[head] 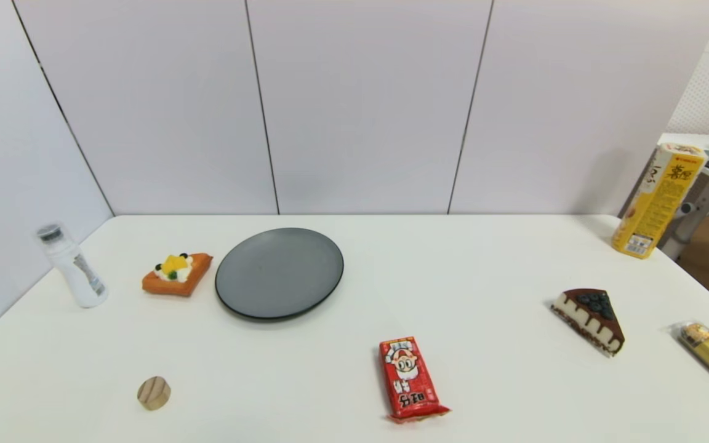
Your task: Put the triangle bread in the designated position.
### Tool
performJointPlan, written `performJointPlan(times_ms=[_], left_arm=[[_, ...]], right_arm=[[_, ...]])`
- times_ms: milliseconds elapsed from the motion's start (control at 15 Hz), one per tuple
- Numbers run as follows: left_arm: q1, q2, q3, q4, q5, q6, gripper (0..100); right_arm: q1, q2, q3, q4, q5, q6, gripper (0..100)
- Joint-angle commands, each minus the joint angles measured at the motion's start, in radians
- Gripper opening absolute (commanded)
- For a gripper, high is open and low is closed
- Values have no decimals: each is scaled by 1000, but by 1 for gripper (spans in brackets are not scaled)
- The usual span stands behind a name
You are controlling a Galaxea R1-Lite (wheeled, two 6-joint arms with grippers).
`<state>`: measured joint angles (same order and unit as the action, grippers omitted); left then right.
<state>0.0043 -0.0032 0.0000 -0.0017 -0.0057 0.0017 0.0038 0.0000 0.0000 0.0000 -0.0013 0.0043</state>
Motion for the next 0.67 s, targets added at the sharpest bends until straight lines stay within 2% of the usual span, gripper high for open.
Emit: performJointPlan(times_ms=[67,667], left_arm=[[0,3,0,0,0,0,100],[0,2,0,0,0,0,100]], right_arm=[[1,2,2,0,0,2,100],[1,2,2,0,0,-1,100]])
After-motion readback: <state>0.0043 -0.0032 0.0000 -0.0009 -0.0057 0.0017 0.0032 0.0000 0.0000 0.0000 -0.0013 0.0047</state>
